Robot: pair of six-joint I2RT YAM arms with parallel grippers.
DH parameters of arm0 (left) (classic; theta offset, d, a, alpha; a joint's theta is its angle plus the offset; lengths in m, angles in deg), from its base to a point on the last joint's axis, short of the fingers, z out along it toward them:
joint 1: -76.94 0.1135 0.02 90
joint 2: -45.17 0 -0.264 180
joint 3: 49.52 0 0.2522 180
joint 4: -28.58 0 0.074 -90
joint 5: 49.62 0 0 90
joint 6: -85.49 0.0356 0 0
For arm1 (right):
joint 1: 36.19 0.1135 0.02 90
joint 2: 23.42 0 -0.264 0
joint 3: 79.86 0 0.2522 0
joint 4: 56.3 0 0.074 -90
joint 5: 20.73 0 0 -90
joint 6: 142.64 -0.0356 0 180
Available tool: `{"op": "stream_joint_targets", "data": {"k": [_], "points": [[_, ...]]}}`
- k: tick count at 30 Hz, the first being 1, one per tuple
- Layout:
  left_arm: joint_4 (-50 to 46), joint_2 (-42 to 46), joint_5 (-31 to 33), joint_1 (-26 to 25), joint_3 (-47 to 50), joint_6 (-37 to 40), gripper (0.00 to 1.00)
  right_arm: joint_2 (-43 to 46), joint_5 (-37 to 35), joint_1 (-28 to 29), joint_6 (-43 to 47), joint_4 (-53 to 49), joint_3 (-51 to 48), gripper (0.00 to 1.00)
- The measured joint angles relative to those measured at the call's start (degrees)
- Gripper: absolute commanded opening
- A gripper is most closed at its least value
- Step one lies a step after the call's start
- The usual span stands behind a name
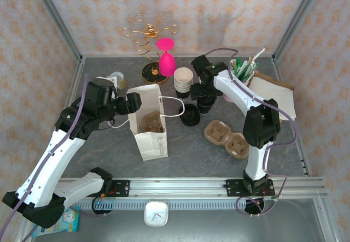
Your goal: Pack the takeout coffee
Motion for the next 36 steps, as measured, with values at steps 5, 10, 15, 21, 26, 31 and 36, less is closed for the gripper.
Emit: {"op": "stream_joint_targets", "data": {"k": [5,10,15,21,26,31,36], "points": [[-0.24,0.00,-0.02,0.11,0.00,-0.02,0.84,0.00,-1.14,0.00,0.24,0.26,-0.44,0.86],[-0.59,0.00,-0.02,0.11,0.00,-0.17,0.84,0.00,-1.36,0.00,0.26,0.26,-0.46,0.86],[-1.01,0.02,-0.02,0.11,0.00,-0.17,0.84,0.00,-1.53,0.00,0.26,0.24,-0.46,0.92],[-1.27,0.02,-0.02,0.11,0.00,-0.20,0.84,0.00,-2.05,0.00,-0.37,0.24,-0.46,0.90],[-1.49,0.02,0.04,0.48,0.00,-0.20,0.84,0.00,-2.12,0.00,-0.90,0.22,-0.46,0.92],[-1.79,-0.02,0.17,0.50,-0.09,-0.22,0.83,0.00,-1.95,0.00,-1.79,0.11,-0.31,0.96],[-1.81,-0.02,0.17,0.83,-0.26,-0.61,0.83,0.00,-1.97,0.00,-2.47,-0.66,0.63,0.96]]}}
